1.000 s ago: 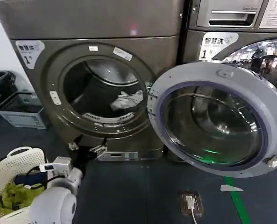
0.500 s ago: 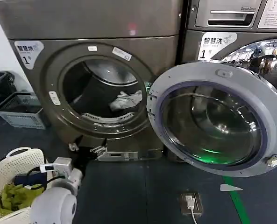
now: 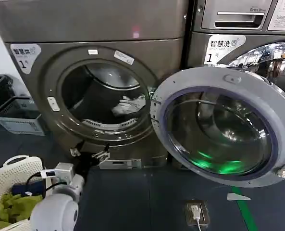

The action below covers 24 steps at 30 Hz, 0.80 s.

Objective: Grasp the clothes from the dryer.

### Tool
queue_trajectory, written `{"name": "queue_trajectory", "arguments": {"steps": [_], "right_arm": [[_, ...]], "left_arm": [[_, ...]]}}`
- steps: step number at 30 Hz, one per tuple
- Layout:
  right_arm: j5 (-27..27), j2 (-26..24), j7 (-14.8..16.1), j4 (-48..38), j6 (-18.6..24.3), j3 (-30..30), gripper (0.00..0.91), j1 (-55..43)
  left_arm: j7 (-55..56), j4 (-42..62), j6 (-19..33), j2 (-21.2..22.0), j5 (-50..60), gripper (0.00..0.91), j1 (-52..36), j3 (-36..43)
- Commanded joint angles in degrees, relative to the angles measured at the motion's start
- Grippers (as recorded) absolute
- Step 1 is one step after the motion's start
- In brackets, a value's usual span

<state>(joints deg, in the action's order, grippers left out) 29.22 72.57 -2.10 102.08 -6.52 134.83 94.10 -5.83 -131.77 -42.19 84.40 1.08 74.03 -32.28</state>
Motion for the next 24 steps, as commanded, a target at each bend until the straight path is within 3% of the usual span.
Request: {"name": "queue_trajectory", "arguments": {"steps": [1, 24], "right_arm": [[-0.03, -0.05, -0.03, -0.15, 0.00, 0.06, 0.907, 0.06], [-0.10, 0.13, -0.05, 1.09, -0.13, -0.66, 0.907, -0.39]], "left_arm": [[0.02, 0.25, -2.81, 0.15, 0.13, 0.907, -0.39, 0.09], [0.04, 0.34, -2.81, 0.08, 0.57, 0.907, -0.26, 0.01]]}}
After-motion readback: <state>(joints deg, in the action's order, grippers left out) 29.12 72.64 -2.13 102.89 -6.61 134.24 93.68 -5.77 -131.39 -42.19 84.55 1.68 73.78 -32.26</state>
